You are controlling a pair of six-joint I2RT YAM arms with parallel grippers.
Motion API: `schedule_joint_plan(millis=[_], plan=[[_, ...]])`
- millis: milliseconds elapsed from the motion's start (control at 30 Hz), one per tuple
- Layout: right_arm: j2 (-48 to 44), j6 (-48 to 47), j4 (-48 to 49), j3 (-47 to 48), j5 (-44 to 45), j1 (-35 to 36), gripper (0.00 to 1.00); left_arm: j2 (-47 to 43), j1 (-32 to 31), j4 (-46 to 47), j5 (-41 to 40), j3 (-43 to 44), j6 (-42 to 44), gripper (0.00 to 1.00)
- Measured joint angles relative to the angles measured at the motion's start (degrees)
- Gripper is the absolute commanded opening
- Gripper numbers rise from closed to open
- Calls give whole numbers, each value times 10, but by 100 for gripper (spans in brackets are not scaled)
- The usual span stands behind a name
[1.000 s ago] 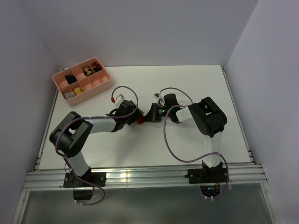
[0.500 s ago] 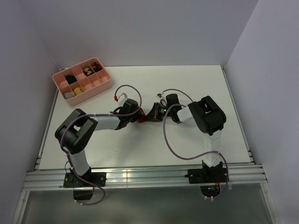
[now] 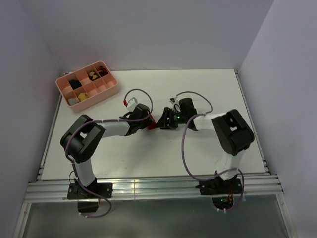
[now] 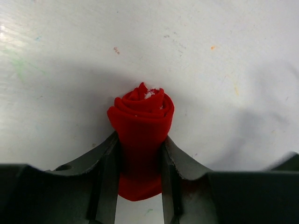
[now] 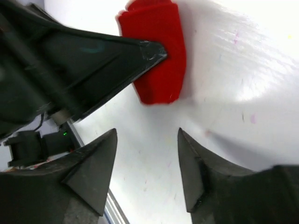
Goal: Roll the socks
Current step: Pick up the sock at the center of the board, then place the sock in the storage box.
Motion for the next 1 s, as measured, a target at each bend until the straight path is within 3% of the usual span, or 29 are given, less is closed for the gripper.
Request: schedule_joint_plan(millis=[233, 433, 467, 700, 1000], plan=[[-251, -92, -182, -9, 128, -4, 69, -60, 4, -93, -37, 1, 68, 0], [-416, -142, -320, 6, 234, -12, 79, -152, 49, -150, -49, 11, 133, 0], [-436, -147, -340, 14, 249, -15, 85, -166, 61, -155, -50, 17, 144, 0], [-542, -160, -409, 37, 347, -28, 99, -202, 180, -179, -43, 110, 217, 0], [-586, -169, -408, 38, 438, -31, 100, -142, 331, -188, -10, 224, 279, 0]])
